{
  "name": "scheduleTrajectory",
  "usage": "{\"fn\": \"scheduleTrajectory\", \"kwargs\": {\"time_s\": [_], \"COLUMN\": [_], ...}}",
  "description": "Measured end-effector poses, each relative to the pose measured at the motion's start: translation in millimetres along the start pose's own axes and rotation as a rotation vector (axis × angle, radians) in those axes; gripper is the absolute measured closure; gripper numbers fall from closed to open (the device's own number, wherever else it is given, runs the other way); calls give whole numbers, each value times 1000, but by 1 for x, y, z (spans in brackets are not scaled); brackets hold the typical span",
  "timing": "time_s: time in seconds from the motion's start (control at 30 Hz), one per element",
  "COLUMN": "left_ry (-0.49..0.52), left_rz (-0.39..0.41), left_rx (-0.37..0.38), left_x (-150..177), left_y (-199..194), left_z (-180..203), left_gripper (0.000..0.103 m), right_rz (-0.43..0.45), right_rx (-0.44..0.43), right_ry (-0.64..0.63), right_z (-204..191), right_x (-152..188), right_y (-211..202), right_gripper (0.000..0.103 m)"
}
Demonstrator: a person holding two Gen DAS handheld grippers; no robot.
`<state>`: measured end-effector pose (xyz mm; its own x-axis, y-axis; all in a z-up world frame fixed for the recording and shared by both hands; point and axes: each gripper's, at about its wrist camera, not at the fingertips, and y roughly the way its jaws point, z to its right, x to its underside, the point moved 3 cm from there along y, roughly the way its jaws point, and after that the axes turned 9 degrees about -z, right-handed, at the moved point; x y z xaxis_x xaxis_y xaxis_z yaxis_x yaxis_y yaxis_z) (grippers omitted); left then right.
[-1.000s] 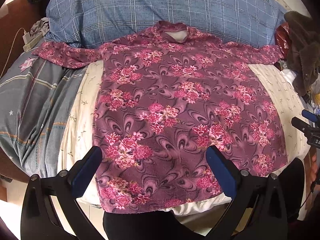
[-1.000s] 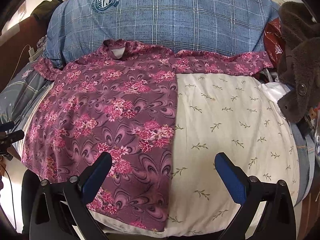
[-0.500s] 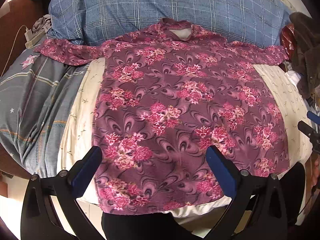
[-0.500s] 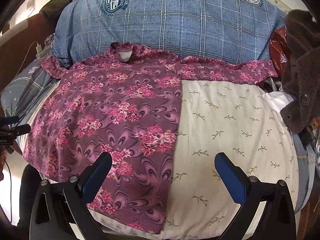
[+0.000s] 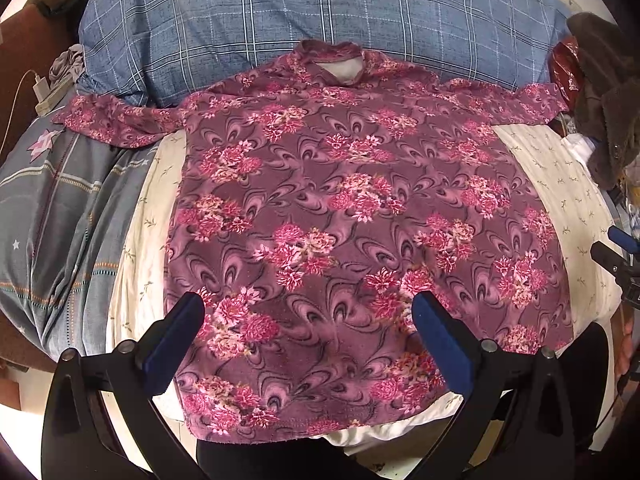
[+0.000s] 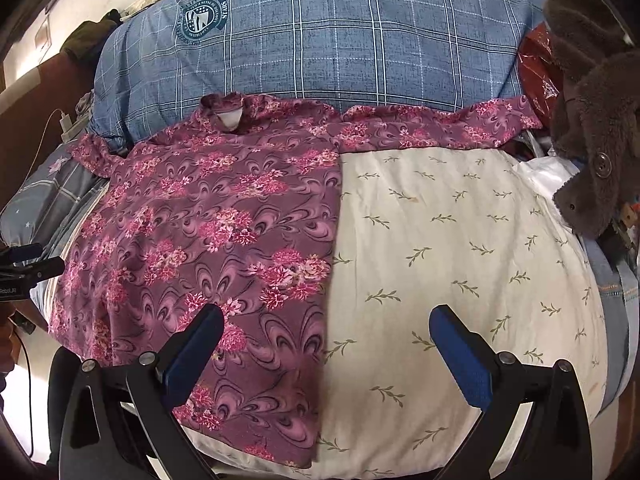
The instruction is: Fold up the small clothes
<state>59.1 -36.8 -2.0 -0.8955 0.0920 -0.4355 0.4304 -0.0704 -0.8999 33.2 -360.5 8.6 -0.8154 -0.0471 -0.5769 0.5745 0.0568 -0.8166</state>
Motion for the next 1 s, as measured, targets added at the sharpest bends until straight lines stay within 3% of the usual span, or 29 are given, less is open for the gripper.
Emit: {"fn": "scheduleTrajectory", "kwargs": {"time_s": [0.2, 0.43, 0.77, 0.87, 1.0], "left_ry": [-12, -18, -30, -36, -167], "left_rz": [-1, 10, 12, 3, -23], "left_rx": [33, 40, 5, -3, 18], "left_x": [-3, -7, -4, -5, -3], "left_y": [1, 4, 10, 10, 13], "left_z": [-3, -3, -10, -22, -77], "left_gripper": [0, 0, 0, 0, 0], "right_rz": [-20, -9, -31, -46, -106], "right_rx": [-25, 6, 11, 15, 14], "right_ry": [21, 17, 32, 26, 71], "right_z": [-4, -3, -2, -4, 6], "right_x": [-4, -3, -4, -5, -7], "right_y": [6, 1, 6, 11, 30], "right_gripper": [1, 0, 0, 0, 1]}}
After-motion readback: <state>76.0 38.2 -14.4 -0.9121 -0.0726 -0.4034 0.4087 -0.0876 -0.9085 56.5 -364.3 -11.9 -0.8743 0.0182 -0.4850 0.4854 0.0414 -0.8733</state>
